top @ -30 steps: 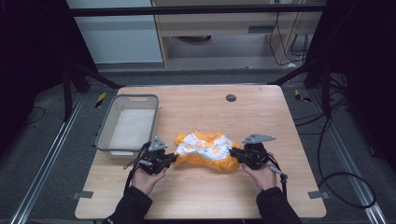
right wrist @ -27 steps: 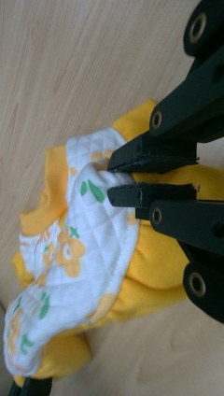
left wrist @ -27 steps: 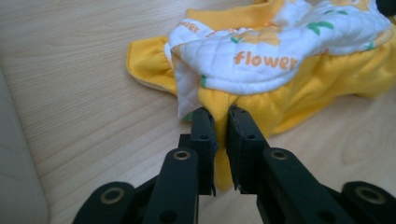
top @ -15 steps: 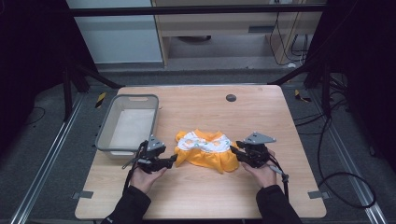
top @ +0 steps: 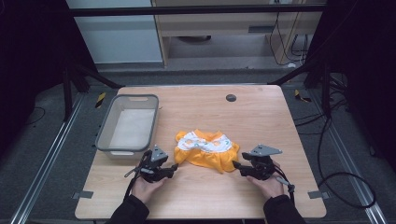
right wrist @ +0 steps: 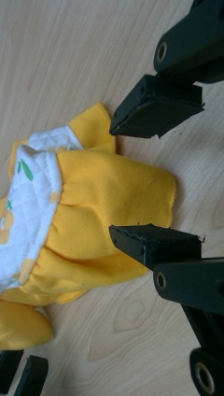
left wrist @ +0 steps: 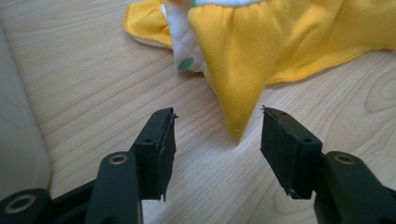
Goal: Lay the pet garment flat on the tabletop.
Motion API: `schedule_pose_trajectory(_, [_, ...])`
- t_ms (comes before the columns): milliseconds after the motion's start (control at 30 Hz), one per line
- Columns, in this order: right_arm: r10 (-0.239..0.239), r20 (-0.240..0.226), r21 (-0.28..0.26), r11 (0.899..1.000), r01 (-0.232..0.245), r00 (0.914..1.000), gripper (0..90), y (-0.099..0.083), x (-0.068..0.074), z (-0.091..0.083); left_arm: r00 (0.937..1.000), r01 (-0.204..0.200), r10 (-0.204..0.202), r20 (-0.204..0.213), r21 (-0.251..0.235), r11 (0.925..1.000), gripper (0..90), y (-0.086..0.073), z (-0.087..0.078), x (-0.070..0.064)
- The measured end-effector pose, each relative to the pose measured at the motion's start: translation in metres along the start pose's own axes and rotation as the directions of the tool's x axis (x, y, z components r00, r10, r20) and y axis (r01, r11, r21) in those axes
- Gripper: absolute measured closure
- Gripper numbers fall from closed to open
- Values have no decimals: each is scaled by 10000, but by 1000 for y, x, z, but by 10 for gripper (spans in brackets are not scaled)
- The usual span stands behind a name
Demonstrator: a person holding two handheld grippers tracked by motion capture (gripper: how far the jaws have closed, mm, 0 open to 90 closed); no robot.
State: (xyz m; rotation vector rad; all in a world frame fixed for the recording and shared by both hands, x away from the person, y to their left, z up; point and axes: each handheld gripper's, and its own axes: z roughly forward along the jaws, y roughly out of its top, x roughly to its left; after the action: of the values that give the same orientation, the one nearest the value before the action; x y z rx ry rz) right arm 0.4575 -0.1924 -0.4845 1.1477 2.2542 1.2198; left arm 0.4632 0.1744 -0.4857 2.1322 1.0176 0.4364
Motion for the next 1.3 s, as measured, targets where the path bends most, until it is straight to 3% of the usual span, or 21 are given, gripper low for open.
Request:
schedule_pose_trajectory(100, [-46, 70, 175, 9998, 45, 10000, 448, 0, 0, 9, 9998, 34, -35, 207, 17, 10000, 504, 1, 6, -1])
schedule_pose_trajectory(167, [-3, 64, 345, 9994, 1, 10000, 474, -1, -1, 16, 9999, -67, 66, 90, 134, 9999, 553, 2, 8, -3])
schedule_pose_trajectory(300, [30, -70, 614, 9981, -26, 10000, 572, -2, -1, 21, 9997, -32, 30, 241, 79, 10000, 692, 3, 11, -2])
schedule_pose_trajectory(467, [62, -142, 951, 9955, -48, 9999, 772, -2, -4, 21, 9988, 57, -65, 483, 158, 9999, 858, 6, 12, -3])
schedule_pose_trajectory(533, [93, -255, 1004, 9949, -67, 9996, 854, -1, -4, 19, 9983, 125, -132, 573, 135, 9998, 866, 7, 11, -2])
schedule_pose_trajectory(667, [75, -384, 1011, 9949, -36, 9992, 870, 2, -4, 14, 9966, 254, -256, 780, 38, 9997, 872, 8, 4, 0])
schedule_pose_trajectory(767, [47, -508, 792, 9969, -7, 9987, 871, 5, -2, 6, 9942, 381, -352, 1019, -271, 9989, 873, 10, -9, 1])
schedule_pose_trajectory(900, [-68, -861, 306, 9995, 95, 9963, 870, 9, 5, -17, 9883, 522, -418, 1466, -680, 9963, 873, 10, -35, 2])
schedule_pose_trajectory(1100, [-56, -1758, -272, 9996, 9, 9844, 866, 11, 16, -53, 9770, 595, -395, 2096, -903, 9941, 873, 4, -67, -6])
schedule_pose_trajectory(1167, [-33, -2003, -257, 9997, -19, 9797, 865, 8, 20, -60, 9738, 604, -419, 2237, -765, 9952, 872, -3, -75, -9])
schedule_pose_trajectory(1300, [28, -2300, 147, 9999, 6, 9732, 859, -7, 27, -66, 9681, 673, -668, 2415, 63, 9977, 869, -24, -75, -15])
